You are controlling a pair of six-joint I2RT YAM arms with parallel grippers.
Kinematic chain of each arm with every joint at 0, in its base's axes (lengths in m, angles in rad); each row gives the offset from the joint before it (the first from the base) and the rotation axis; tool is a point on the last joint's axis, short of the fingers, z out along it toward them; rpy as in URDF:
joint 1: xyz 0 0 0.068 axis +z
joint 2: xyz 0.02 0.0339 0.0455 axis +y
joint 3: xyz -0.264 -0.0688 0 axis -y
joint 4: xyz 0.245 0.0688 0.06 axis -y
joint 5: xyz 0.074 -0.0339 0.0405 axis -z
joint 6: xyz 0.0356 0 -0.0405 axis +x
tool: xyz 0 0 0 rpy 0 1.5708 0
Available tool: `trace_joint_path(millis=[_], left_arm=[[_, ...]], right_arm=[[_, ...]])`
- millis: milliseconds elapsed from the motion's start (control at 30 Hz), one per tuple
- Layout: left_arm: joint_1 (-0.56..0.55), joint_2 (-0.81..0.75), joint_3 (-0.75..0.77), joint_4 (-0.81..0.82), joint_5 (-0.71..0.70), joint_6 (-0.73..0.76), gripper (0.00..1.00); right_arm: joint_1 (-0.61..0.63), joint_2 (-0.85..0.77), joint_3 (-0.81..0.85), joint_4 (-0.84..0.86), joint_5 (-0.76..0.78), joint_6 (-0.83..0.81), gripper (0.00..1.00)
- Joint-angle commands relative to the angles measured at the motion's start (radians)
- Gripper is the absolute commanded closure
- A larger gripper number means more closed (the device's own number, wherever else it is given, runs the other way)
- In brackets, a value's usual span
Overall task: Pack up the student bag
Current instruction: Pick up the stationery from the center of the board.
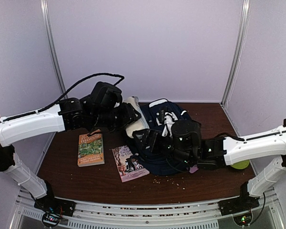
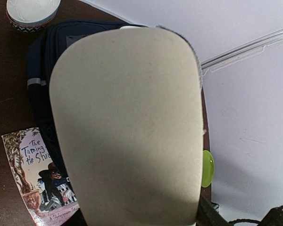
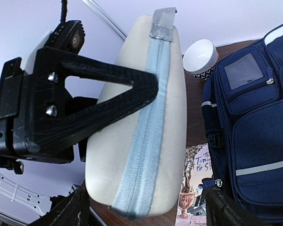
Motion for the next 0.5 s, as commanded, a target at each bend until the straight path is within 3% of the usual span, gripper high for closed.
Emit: trace_joint_path(millis=[0, 133, 367, 467], left_arm=[[-0.006, -0.045, -0.008, 0.129, -0.018, -0.036, 0.43], [-0.012, -0.043, -0.009, 0.129, -0.009, -0.045, 0.43], [-0.012, -0.057, -0.017, 0.136, -0.015, -0.046, 0.43], [-0.012, -0.056, -0.018, 0.141, -0.007, -0.046, 0.43]], right_arm=[[-0.030, 0.012, 0.027, 0.026, -0.016, 0.038, 0.19], [-0.046, 0.028, 0.036, 0.065, -0.053, 0.028, 0.27], [-0.063, 0.062, 0.066, 0.075, -0.102, 0.014, 0.26], [-0.065, 0.065, 0.064, 0.080, -0.102, 0.004, 0.34]])
